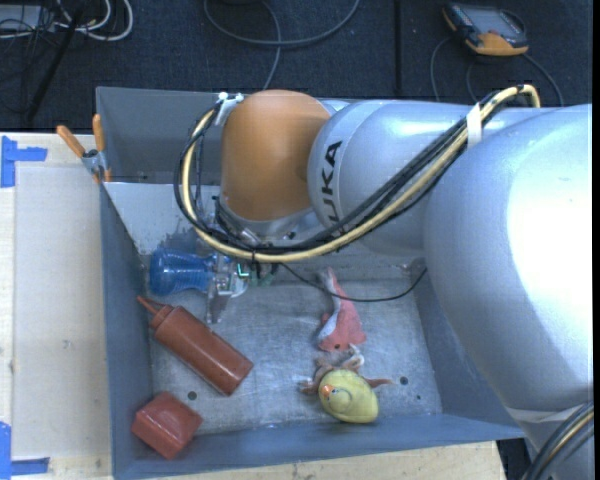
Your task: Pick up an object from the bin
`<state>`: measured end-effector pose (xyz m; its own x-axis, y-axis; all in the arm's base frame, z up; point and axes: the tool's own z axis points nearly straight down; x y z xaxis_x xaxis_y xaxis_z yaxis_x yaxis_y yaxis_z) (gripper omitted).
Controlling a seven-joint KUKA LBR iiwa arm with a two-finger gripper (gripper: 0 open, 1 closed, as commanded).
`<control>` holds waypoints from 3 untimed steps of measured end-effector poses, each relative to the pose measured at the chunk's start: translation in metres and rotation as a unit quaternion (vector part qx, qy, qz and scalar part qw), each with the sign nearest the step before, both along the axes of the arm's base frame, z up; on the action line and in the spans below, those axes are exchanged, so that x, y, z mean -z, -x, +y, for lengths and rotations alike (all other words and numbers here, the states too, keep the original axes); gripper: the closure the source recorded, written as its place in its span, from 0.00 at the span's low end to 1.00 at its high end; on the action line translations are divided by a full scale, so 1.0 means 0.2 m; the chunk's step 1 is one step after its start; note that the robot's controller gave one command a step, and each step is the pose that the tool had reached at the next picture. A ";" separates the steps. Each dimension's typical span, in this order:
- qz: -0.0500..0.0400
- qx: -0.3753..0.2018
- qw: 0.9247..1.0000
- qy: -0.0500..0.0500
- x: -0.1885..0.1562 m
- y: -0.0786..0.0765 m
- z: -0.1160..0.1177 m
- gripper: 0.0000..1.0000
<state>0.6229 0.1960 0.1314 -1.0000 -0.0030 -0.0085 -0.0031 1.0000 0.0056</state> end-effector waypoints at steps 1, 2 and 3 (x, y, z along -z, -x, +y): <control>-0.001 0.002 1.000 0.000 -0.02 -0.01 0.00 0.00; -0.001 0.014 1.000 0.007 0.31 0.00 0.21 0.00; 0.006 0.099 0.995 0.003 0.12 0.04 0.21 0.00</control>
Offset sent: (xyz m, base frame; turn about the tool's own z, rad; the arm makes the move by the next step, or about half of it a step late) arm -0.0035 0.0477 -0.0614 0.0268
